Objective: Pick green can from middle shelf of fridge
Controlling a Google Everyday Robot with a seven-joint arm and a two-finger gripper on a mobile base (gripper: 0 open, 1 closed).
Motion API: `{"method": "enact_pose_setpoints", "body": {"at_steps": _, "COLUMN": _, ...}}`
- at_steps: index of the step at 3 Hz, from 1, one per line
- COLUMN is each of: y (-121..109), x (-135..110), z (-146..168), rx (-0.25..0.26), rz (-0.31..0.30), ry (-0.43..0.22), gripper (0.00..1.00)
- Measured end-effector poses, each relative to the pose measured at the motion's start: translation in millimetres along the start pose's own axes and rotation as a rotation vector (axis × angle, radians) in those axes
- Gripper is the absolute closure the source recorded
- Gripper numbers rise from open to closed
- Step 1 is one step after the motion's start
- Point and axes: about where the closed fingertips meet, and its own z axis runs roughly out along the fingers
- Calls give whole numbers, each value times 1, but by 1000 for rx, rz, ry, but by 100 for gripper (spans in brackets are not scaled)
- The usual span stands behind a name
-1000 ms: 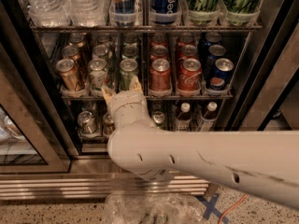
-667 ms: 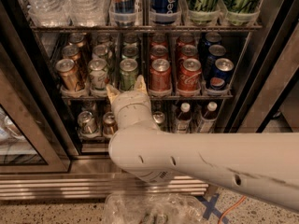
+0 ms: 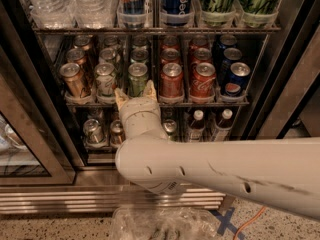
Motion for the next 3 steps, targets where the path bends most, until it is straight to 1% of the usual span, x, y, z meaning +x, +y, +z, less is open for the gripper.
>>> {"method": "enact_pose_setpoints", "body": {"at_steps": 1, "y": 7, "x": -7, "z": 16, "rx": -34, "rz": 40, "ry": -41, "gripper": 33}}
{"method": "enact_pose_setpoints", "body": {"at_steps": 2, "y": 14, "x": -8, "z": 30, "rx": -55, "rz": 67, "ry": -55, "gripper": 33}}
{"method": "enact_pose_setpoints", "body": {"at_steps": 3, "y": 15, "x": 7, "z": 41, "rx": -52, "rz": 91, "ry": -34, "gripper": 33}}
